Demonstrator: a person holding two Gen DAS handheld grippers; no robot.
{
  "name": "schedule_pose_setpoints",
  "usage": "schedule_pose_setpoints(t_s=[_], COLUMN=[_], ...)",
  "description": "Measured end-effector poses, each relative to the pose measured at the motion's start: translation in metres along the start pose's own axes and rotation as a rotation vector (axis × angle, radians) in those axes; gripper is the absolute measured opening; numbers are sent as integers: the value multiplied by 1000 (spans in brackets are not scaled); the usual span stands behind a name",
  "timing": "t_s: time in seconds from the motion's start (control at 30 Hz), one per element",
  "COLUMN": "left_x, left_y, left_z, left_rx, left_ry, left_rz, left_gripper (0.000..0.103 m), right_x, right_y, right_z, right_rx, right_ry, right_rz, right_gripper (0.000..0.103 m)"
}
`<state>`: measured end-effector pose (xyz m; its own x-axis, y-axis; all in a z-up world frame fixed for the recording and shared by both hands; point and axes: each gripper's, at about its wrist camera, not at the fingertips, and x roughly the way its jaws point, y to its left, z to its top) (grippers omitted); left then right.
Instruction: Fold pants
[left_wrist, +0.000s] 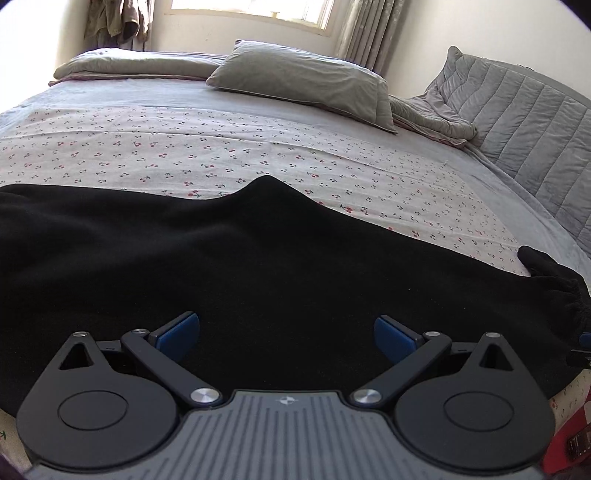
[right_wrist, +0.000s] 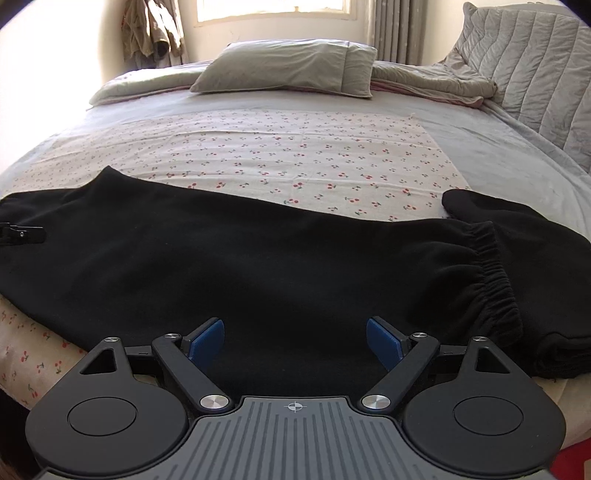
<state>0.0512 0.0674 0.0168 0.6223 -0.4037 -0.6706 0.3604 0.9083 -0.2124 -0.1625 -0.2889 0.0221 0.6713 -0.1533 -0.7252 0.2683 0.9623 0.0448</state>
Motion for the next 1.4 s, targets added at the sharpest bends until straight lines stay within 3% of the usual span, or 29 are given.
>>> schedule_pose_setpoints(t_s=[0.13, 0.4, 0.63, 0.83, 0.93, 1.0, 1.07, 1.17, 1.2, 1.27, 1.33, 1.4], left_x=[5, 17, 22, 22, 23, 24, 25, 25, 26, 27, 28, 27], left_y=[-7, -15, -19, -17, -19, -20, -21, -21, -20, -20, -20, -19], left_z=[-3, -11, -16, -18, -20, -19, -19, -19, -19, -19, -18, -17], left_rx=[20, 65, 95, 126, 138, 143, 143, 139, 137, 135, 135, 146], left_ry=[10, 47, 65, 60, 60, 61, 60, 57, 55, 50, 49, 55], left_rz=[-6, -11, -7, 3, 5, 5, 0, -11, -15, -25, -42, -86], left_gripper=[103, 103, 103, 103, 103, 103, 103, 103, 103, 103, 103, 102], right_x=[-8, 3, 4, -15, 3, 19, 35, 50, 53, 60, 59, 54], right_y=[-25, -61, -87, -94, -103, -106, -110, -105, -103, -97, -97, -88], right_z=[-9, -26, -34, -41, -44, -45, -45, -38, -36, -32, -33, -28], right_rx=[62, 229, 432, 422, 480, 528, 599, 619, 621, 622, 641, 616], right_ry=[21, 79, 61, 5, 47, 54, 20, -31, -47, -91, -118, -133], right_rz=[-21, 25, 9, -78, -55, 6, 53, 33, 21, -47, -71, -103], right_gripper=[87, 87, 85, 86, 85, 80, 80, 79, 76, 36, 17, 14])
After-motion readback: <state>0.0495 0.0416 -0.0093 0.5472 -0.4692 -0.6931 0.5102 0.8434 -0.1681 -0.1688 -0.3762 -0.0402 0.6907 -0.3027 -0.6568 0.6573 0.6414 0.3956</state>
